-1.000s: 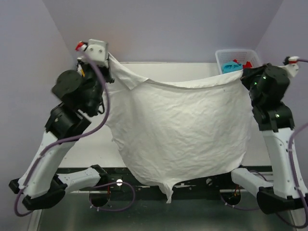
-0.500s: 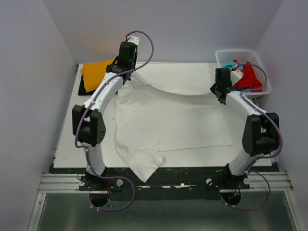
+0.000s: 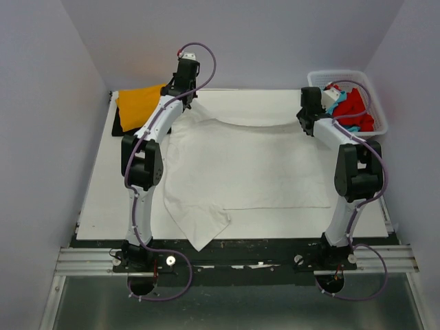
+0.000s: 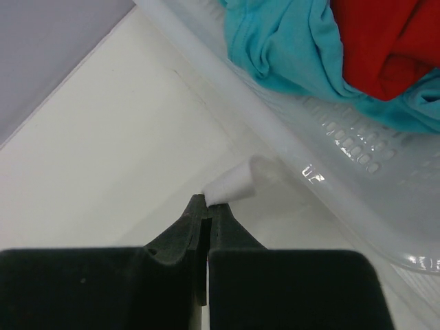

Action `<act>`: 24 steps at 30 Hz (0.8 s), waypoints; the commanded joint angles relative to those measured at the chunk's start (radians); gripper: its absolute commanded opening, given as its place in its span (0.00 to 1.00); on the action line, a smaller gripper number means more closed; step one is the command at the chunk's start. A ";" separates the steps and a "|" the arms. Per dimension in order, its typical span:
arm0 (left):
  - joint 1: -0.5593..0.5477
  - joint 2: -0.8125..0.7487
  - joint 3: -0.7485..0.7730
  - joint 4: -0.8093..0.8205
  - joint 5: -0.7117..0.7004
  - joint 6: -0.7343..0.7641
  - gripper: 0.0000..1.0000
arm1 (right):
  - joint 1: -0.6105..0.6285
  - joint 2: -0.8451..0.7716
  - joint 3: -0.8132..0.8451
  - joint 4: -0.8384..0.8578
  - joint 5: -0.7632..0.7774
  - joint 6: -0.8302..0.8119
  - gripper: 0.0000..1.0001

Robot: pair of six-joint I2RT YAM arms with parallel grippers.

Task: Fold and stack the t-shirts
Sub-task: Flatten out the tshirt

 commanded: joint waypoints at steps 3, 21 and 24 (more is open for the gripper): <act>0.006 -0.310 -0.258 0.078 -0.105 -0.089 0.00 | -0.006 -0.186 -0.057 -0.021 0.029 -0.019 0.01; -0.105 -1.665 -0.770 0.020 0.230 -0.256 0.00 | -0.005 -1.121 0.022 -0.438 -0.332 -0.062 0.01; -0.105 -1.736 -0.698 -0.007 0.355 -0.260 0.00 | -0.004 -1.169 0.139 -0.472 -0.381 -0.078 0.01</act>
